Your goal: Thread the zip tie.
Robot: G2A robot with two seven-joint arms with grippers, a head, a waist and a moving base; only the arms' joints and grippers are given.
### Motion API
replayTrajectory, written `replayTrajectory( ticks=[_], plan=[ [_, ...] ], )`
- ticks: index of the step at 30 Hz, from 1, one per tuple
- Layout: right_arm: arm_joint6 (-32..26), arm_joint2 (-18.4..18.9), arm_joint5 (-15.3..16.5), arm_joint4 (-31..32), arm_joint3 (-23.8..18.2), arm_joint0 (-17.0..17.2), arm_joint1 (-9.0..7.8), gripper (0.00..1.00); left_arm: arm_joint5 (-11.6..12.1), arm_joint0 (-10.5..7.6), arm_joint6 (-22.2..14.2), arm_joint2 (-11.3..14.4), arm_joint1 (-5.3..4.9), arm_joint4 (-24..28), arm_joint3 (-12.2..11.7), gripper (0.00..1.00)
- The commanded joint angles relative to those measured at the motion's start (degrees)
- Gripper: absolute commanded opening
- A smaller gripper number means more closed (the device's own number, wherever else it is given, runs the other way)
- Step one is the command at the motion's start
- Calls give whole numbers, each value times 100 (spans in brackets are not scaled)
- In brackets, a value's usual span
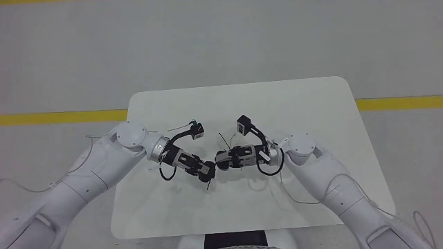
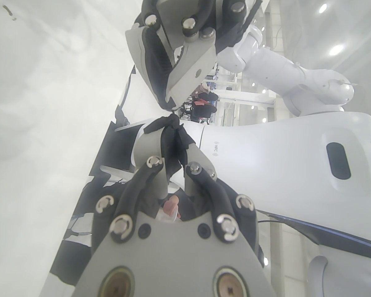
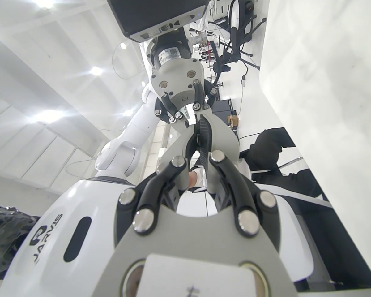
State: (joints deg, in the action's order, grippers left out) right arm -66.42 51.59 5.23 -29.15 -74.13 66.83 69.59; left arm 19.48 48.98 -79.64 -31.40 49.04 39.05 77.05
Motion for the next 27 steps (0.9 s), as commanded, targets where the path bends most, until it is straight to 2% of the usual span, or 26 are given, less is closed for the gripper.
replayTrajectory(
  ticks=[1,2,6,8,11,18,21,27],
  plan=[
    [53,30,-10,-39,12,19,-5,0,0,0,0,0,0,0,0,96],
    [69,49,-17,-58,18,27,-9,0,0,0,0,0,0,0,0,100],
    [94,115,-15,-81,37,58,-29,0,0,0,0,0,0,0,0,100],
    [108,147,-13,-74,23,77,-40,0,-43,43,189,-4,4,-58,53,100],
    [164,197,-19,-77,3,108,-55,0,-40,71,222,-49,-7,-65,74,100],
    [644,436,-36,-220,-23,236,-91,0,0,161,311,-211,-45,-78,145,100],
    [1024,617,-8,-427,-42,348,-102,0,0,253,545,-354,-66,-94,181,100],
    [1734,940,53,-806,-190,628,-119,0,0,566,1096,-682,-91,-118,353,100]
  ],
)
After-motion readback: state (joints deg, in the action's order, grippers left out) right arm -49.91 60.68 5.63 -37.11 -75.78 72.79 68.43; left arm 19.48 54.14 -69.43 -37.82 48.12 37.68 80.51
